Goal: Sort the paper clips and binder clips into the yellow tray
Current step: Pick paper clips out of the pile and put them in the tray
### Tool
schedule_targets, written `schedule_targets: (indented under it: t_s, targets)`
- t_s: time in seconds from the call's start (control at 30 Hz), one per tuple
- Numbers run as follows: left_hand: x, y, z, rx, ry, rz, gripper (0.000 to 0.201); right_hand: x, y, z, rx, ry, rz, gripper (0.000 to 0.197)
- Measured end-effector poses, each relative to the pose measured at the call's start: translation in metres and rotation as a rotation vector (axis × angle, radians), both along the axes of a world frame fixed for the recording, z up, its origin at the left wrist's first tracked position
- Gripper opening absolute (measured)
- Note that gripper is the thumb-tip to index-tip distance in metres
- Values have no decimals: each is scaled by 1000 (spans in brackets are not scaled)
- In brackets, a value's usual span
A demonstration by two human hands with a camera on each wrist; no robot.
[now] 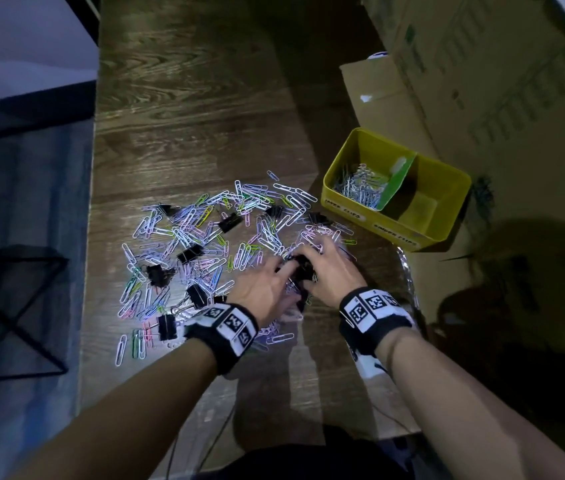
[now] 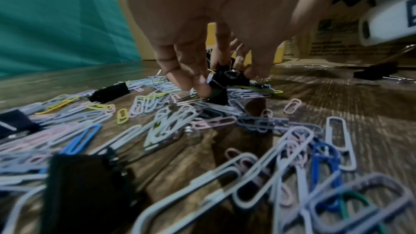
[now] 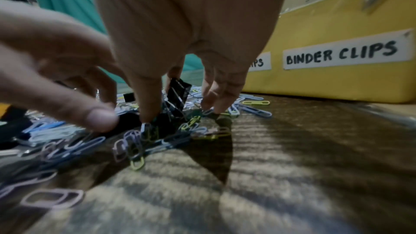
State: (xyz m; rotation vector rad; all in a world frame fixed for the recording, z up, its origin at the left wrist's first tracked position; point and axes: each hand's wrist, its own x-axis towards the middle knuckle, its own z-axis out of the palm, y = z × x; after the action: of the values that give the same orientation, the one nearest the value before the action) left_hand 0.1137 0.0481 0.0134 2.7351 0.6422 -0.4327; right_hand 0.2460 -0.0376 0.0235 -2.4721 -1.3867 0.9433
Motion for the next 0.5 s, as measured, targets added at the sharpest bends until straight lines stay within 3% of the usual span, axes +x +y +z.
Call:
schedule_targets:
  t_s: [0.13, 0.37, 0.5]
  targets:
    - [16, -2, -3, 13, 24, 99, 57, -6, -2, -6, 11, 60, -134, 50]
    - [25, 5, 2, -11, 47, 41, 39, -2, -11, -4, 160, 252, -410, 24]
    - [18, 17, 0, -107, -33, 78, 35, 11, -25, -2, 222, 201, -516, 19]
